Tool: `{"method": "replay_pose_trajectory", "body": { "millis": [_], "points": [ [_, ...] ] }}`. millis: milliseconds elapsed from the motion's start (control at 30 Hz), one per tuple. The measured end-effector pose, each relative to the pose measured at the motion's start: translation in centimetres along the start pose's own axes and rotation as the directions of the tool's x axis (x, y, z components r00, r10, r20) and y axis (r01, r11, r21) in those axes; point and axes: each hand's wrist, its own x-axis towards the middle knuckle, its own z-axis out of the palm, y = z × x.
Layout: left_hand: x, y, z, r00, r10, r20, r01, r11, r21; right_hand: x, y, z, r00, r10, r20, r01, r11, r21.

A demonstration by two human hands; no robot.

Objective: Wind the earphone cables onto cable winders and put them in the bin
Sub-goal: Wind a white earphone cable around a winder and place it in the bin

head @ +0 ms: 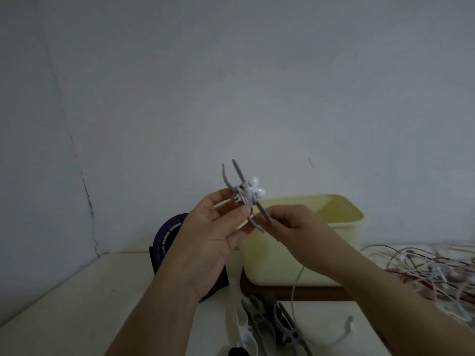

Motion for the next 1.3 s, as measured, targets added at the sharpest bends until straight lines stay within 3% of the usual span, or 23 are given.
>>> {"method": "replay_pose_trajectory", "body": {
  "millis": [233,400,500,667,767,867,933,1133,1300],
  "points": [
    [0.7,-0.7,-1.7,0.993,-0.031,-0.114,0.032,0.999,0.012,-0.6,-1.1,-0.3,0.986,0.033,0.163,0.022,0.945,-0.326],
    [0.6,-1.3,-1.9,0.991,0.028,-0.128,0.022,0.927,0.375,-1.1,-2.3,-0.9,0.982,-0.002,0.189,0.091,0.880,-0.465],
    [0.5,-1.5,-1.6,0.993,0.030,-0.118,0.032,0.871,0.490,-1.2,-2.8,-1.5,0.976,-0.055,0.212,0.155,0.858,-0.491],
    [0.3,-1.2,-1.7,0.998,-0.057,-0.010,0.053,0.849,0.525,-1.0,-3.3,-3.5,0.990,-0.123,0.064,0.138,0.855,-0.500],
    [0.1,-0.9,-1.6,0.998,-0.059,0.027,0.029,0.782,0.623,-1.0,-3.3,-4.6,0.980,-0.197,-0.036,0.156,0.863,-0.481],
    [-0.2,-0.7,-1.3,0.991,-0.086,0.098,-0.013,0.683,0.730,-1.1,-3.4,-5.4,0.966,-0.245,-0.086,0.184,0.879,-0.441],
    [-0.6,-0.3,-0.9,0.977,-0.137,0.164,-0.028,0.676,0.736,-1.0,-3.1,-5.8,0.964,-0.248,-0.095,0.189,0.892,-0.411],
    [-1.0,0.2,-0.7,0.922,-0.202,0.330,-0.044,0.793,0.608,-0.3,-0.7,-6.4,0.974,-0.136,-0.183,0.139,0.990,0.007],
    [-1.1,0.6,0.3,0.918,-0.082,0.387,-0.093,0.906,0.413,0.1,0.8,-4.0,0.998,-0.030,-0.050,0.043,0.955,0.295]
  ]
}}
